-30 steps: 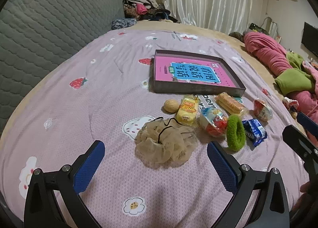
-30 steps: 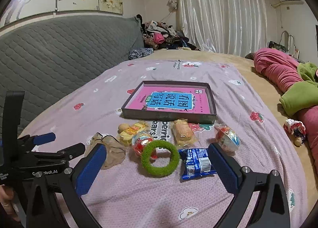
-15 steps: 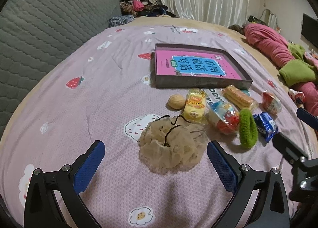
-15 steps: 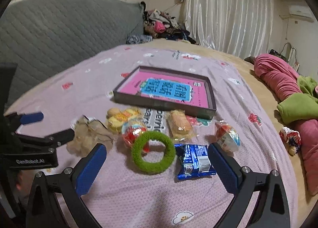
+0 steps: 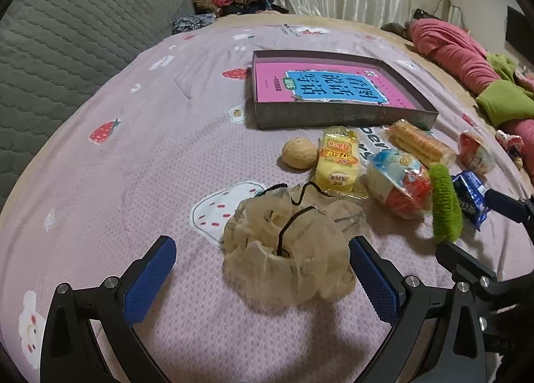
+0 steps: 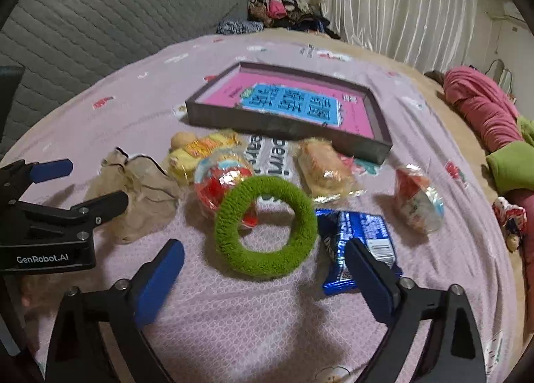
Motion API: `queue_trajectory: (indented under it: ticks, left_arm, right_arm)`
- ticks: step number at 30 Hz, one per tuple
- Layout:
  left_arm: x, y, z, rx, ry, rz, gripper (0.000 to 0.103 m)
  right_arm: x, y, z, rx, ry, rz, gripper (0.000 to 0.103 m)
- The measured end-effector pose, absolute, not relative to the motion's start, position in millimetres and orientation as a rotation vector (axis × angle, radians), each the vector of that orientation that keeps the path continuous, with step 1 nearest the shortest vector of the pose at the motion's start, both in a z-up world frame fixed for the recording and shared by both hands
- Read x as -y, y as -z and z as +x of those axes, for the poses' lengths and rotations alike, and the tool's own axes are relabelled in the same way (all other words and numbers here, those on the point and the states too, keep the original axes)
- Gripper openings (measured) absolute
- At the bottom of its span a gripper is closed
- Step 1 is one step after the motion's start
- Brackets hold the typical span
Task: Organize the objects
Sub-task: 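Move the left tool to the beige mesh scrunchie while the right tool reaches the green fuzzy ring, then close the left gripper on the mesh scrunchie while the right gripper closes on the green ring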
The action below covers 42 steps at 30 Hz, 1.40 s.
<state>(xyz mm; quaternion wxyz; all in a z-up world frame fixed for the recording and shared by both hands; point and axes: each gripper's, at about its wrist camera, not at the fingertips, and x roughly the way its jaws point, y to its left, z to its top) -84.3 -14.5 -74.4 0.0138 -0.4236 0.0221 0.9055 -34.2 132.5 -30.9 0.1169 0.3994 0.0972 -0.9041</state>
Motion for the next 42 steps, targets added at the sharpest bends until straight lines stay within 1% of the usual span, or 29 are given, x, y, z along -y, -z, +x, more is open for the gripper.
queue_trajectory:
  ticks: [1,9,10,11,13,14,15,17,18,19,21,23,25,31,33,36,37,38,42]
  left_arm:
    - [13,75,-86,-0.076,-2.821,-1.316,0.102]
    - [7,82,-88,-0.112,-2.802,-1.271,0.102]
    - [7,82,-88,-0.112,-2.799,-1.265,0.102]
    - [6,83,-89,-0.11,-2.788,-1.266,0.101]
    - [5,85,-91,-0.105,-2.757,-1.279,0.094]
    - [5,86,-91,-0.103,-2.746,-1.281,0.092]
    - [5,87,-92,-0.1,-2.735,-1.282,0.09]
    - [4,90,-92,-0.094,-2.721,-1.287,0.078]
    - [3,91,-92,-0.083,-2.7,-1.292,0.067]
    - [3,92,-93,-0.073,-2.684,-1.296,0.061]
    - [1,94,-92,-0.077,-2.674,-1.299,0.06]
    - [-1,94,-90,-0.096,-2.683,-1.284,0.053]
    - [-3,93,-88,-0.089,-2.673,-1.273,0.04]
    - [-8,93,-83,-0.084,-2.649,-1.252,0.026]
    - [-8,93,-84,-0.069,-2.636,-1.256,0.024]
    - [-6,94,-83,-0.041,-2.637,-1.26,0.023]
    - [-5,94,-84,-0.03,-2.638,-1.258,0.023]
    - [-4,93,-84,-0.017,-2.638,-1.255,0.023]
    - [-3,93,-84,0.005,-2.638,-1.254,0.023]
  right_arm:
    - [-133,34,-37,-0.28,2.644,1.173,0.09]
    - [-128,42,-46,-0.326,2.637,1.182,0.086]
    - [-127,42,-47,-0.335,2.633,1.186,0.083]
    - [-125,43,-47,-0.347,2.63,1.177,0.075]
    - [-123,45,-48,-0.348,2.604,1.181,0.069]
    - [-121,47,-49,-0.346,2.593,1.186,0.064]
    - [-120,47,-49,-0.345,2.589,1.188,0.062]
    - [-119,48,-49,-0.336,2.572,1.183,0.057]
    - [-118,48,-49,-0.326,2.565,1.181,0.056]
    - [-117,48,-49,-0.315,2.555,1.18,0.055]
    - [-116,48,-48,-0.304,2.54,1.169,0.054]
    - [-114,49,-47,-0.302,2.528,1.163,0.054]
    - [-112,50,-45,-0.301,2.513,1.161,0.054]
    - [-111,52,-47,-0.28,2.49,1.157,0.054]
    - [-112,52,-49,-0.261,2.488,1.163,0.049]
    - [-117,53,-50,-0.21,2.487,1.169,0.038]
    - [-120,52,-51,-0.18,2.485,1.166,0.029]
    - [-123,52,-52,-0.15,2.487,1.165,0.024]
    - [-129,52,-53,-0.094,2.465,1.165,0.02]
